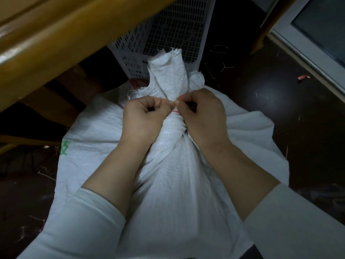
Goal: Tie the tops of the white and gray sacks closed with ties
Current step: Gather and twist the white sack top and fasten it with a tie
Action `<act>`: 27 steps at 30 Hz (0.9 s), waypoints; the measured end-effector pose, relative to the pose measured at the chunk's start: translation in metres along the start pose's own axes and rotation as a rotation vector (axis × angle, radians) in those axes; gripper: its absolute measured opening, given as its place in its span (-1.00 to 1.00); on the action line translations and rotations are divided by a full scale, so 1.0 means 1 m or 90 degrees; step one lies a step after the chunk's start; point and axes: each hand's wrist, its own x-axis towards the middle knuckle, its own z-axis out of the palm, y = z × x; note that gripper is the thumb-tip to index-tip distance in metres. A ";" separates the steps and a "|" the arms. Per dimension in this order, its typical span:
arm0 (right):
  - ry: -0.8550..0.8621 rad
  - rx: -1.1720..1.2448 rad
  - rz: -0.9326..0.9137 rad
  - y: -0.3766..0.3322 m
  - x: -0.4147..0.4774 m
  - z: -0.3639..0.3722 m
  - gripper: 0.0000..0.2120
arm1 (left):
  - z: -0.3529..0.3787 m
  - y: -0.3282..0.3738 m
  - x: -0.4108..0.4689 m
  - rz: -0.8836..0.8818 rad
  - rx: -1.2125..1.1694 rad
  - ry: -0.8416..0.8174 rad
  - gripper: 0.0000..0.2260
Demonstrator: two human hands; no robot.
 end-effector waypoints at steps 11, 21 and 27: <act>0.029 -0.075 -0.078 0.004 0.003 0.005 -0.86 | 0.002 0.000 0.002 0.002 -0.003 0.014 -0.94; 0.042 -0.122 -0.145 0.005 0.005 0.008 -0.83 | 0.002 -0.002 0.003 0.012 0.003 0.021 -0.93; 0.069 -0.122 -0.205 0.004 0.006 0.010 -0.87 | 0.002 -0.004 0.003 0.014 -0.013 0.031 -0.93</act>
